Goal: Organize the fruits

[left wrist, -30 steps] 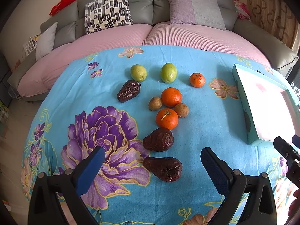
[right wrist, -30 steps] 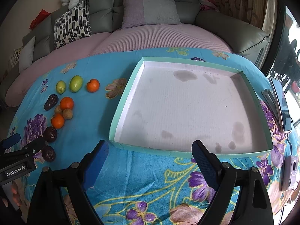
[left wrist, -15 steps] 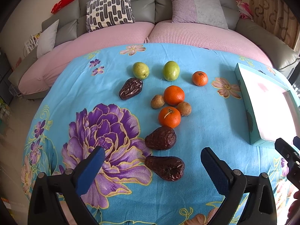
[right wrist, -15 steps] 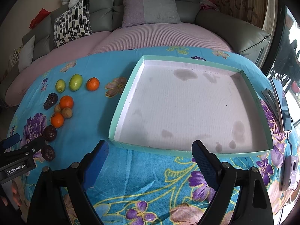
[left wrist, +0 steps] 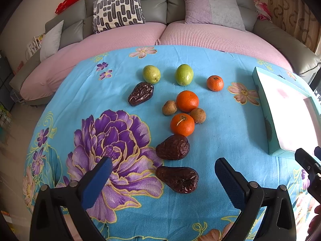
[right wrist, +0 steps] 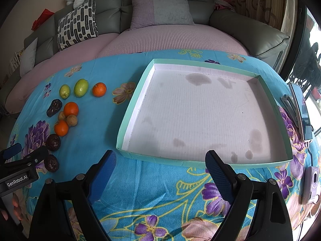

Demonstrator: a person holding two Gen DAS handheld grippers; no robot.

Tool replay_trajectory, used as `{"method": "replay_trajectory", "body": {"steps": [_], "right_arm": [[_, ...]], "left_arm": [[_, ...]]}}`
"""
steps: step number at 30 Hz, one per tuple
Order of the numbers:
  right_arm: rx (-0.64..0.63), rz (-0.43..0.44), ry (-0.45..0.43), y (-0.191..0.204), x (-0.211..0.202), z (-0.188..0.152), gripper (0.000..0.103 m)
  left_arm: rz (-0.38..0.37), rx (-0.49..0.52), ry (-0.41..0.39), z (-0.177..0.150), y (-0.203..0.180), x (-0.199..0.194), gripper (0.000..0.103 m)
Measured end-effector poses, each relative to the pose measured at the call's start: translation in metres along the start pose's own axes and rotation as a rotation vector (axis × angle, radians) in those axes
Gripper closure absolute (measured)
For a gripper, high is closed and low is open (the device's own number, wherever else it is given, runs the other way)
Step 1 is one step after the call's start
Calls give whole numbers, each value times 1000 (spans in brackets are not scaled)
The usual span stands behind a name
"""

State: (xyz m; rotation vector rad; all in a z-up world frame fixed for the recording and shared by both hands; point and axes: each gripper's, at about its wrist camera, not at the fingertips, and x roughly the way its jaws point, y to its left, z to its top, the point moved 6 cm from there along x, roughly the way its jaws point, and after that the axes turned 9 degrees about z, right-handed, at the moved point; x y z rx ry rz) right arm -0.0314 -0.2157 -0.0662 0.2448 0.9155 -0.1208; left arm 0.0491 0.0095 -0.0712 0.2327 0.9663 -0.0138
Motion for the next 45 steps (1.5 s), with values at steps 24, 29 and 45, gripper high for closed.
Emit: {"method": "replay_trajectory", "body": {"steps": [24, 29, 45], "right_arm": [[2, 0, -1, 0, 1, 0, 12], [2, 1, -1, 0, 1, 0, 12], [-20, 52, -34, 15, -1, 5, 12]], "left_arm": [[3, -2, 3, -1, 1, 1, 0], [3, -1, 4, -1, 1, 1, 0], [31, -106, -43, 16, 25, -2, 0]]}}
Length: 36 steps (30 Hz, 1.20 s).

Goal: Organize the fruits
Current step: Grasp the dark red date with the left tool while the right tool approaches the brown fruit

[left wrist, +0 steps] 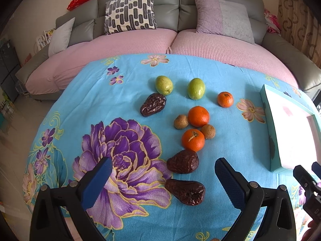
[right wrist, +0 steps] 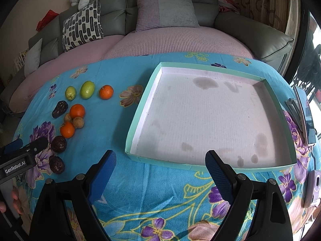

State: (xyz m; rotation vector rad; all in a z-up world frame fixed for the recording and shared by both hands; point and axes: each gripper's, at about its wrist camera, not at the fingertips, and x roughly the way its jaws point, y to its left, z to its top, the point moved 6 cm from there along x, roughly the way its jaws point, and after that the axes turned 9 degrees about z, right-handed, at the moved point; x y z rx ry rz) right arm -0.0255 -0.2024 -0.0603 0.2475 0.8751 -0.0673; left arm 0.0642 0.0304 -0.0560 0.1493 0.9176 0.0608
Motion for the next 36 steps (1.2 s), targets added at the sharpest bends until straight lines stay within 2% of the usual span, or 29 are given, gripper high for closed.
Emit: {"method": "replay_trajectory", "body": {"steps": [3, 8, 13, 19, 21, 22, 24, 26, 31, 34, 36], "right_arm": [[-48, 95, -31, 25, 2, 9, 12], [-152, 247, -36, 74, 19, 22, 12], [-196, 322, -30, 97, 32, 31, 12], [-258, 326, -105, 107, 34, 61, 13], [-255, 334, -108, 108, 38, 68, 20], [-254, 335, -104, 109, 42, 70, 22], [-265, 339, -95, 114, 48, 73, 35], [-272, 340, -85, 118, 54, 76, 42], [-295, 375, -49, 132, 70, 75, 42], [-311, 378, 0, 138, 83, 65, 45], [-313, 380, 32, 140, 92, 58, 54]], "left_arm": [[48, -66, -11, 13, 24, 5, 0], [66, -136, -16, 30, 52, 12, 0], [77, -182, -5, 52, 68, 27, 0], [49, -169, -22, 72, 62, 44, 0], [19, -159, -19, 79, 56, 50, 0], [2, -155, -12, 82, 53, 54, 0], [-27, -150, -5, 88, 48, 61, 0], [-40, -157, -12, 93, 46, 66, 0], [-69, -180, -55, 100, 42, 70, 0], [-82, -153, -23, 95, 37, 80, 0], [-91, -138, 16, 91, 32, 88, 0]]}}
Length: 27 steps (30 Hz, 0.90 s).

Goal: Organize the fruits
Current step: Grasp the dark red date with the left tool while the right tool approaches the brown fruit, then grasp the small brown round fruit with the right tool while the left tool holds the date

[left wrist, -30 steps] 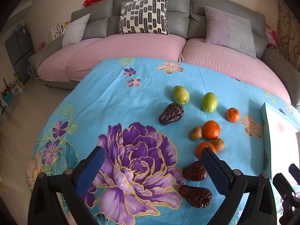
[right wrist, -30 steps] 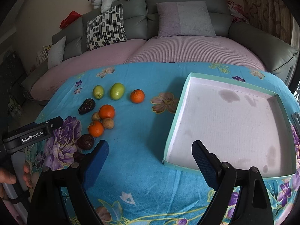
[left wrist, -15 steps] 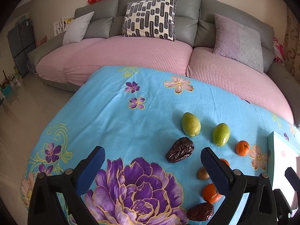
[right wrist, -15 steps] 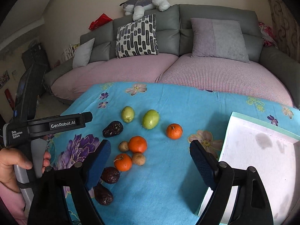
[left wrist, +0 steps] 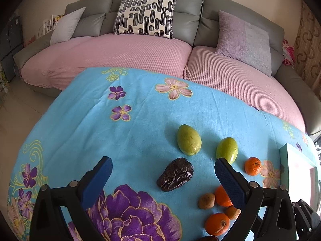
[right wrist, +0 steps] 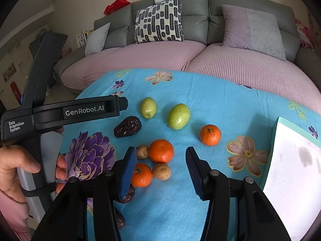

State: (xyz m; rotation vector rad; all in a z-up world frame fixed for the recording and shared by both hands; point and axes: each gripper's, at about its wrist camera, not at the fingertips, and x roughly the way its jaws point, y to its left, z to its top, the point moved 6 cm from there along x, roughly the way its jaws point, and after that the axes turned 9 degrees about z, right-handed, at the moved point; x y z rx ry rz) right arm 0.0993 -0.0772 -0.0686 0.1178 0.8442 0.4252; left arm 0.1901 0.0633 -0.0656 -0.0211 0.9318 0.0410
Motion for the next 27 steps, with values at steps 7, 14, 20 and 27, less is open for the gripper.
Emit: {"method": "replay_trajectory", "body": {"steps": [7, 14, 20, 27], "right_arm": [[32, 8, 92, -5, 25, -21, 65], [76, 49, 103, -10, 29, -26, 71], [128, 71, 100, -19, 26, -27, 75], [116, 66, 112, -16, 25, -29, 88]], "left_arm": [[-22, -13, 112, -20, -5, 22, 2], [-56, -2, 179, -33, -14, 35, 19], [-65, 19, 200, -38, -20, 39, 54], [-81, 6, 201, -38, -19, 36, 75]]}}
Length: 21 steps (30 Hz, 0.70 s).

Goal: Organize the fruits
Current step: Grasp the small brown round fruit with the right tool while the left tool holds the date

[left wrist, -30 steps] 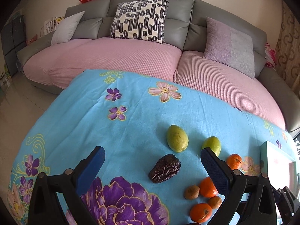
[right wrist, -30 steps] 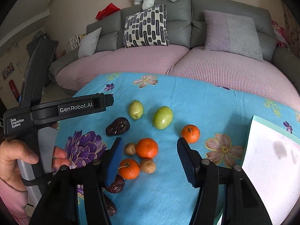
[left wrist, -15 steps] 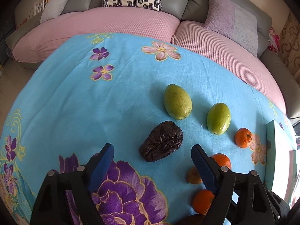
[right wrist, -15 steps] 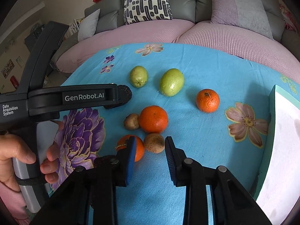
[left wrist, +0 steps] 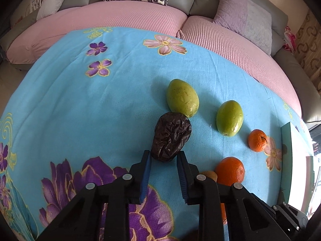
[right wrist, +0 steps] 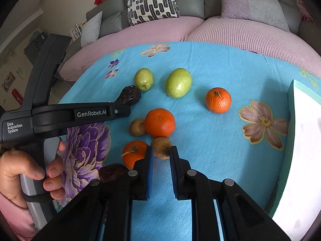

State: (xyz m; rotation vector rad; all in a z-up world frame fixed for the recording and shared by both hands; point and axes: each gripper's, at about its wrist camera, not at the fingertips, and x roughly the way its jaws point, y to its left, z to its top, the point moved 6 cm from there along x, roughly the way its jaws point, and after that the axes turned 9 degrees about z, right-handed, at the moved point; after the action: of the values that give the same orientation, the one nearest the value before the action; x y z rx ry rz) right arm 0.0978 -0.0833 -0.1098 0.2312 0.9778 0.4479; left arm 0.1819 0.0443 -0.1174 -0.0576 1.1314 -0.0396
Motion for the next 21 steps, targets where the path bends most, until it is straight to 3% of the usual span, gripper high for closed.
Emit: {"method": "replay_trajectory", "body": {"steps": [21], "right_arm": [[-35, -14, -56, 6, -24, 7, 94]], "left_arm": [[-51, -22, -92, 6, 4, -47, 77]]}}
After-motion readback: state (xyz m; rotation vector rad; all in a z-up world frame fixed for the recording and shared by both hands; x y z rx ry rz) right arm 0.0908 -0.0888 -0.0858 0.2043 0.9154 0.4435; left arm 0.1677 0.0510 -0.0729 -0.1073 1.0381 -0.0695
